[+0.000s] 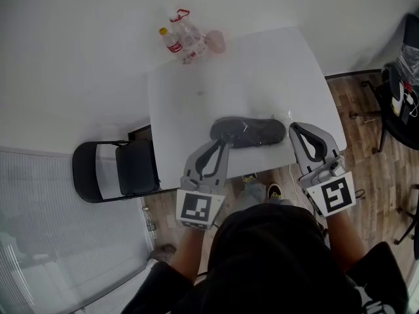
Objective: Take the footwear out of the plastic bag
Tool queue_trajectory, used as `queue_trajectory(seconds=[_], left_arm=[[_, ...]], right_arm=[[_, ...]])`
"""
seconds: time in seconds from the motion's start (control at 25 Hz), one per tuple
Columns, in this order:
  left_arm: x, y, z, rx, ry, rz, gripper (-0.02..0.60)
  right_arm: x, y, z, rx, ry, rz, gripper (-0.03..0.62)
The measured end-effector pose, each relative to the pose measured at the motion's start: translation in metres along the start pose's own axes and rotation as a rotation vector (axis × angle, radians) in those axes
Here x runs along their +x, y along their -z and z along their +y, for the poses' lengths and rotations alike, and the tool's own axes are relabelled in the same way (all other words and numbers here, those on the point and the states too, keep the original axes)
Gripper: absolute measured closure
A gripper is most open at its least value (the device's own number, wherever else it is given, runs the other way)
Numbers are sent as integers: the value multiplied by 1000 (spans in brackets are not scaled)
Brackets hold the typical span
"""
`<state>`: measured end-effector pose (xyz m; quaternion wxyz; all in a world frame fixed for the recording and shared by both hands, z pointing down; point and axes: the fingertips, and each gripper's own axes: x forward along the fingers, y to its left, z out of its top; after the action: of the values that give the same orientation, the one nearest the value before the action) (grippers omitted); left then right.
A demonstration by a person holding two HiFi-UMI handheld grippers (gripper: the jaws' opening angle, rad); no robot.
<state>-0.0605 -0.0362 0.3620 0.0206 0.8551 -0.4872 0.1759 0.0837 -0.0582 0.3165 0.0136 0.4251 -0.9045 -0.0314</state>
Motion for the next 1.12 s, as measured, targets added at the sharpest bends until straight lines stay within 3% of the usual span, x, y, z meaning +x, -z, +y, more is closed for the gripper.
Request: queue_trajectory(seconds=[0.12, 0.32, 0.44, 0.6, 0.76, 0.92, 1.12], left_arm=[[24, 10, 15, 38, 116, 58, 538], [66, 38, 26, 138, 379, 219, 334], [90, 75, 26, 189, 569, 370, 262], [113, 141, 23, 245, 819, 630, 179], [138, 192, 33, 296, 912, 787, 156], [151, 213, 37, 227, 981, 850, 155], [147, 228, 30, 250, 1030, 900, 156]], right_arm=[[18, 1, -3, -12, 13, 1, 576], [39, 3, -10, -34, 47, 19, 576], [51, 7, -13, -62, 62, 39, 576], [65, 15, -20, -68, 101, 83, 576], [80, 20, -22, -97, 116, 113, 576], [88, 29, -22, -117, 137, 148, 576], [89, 38, -29, -96, 177, 176, 576]])
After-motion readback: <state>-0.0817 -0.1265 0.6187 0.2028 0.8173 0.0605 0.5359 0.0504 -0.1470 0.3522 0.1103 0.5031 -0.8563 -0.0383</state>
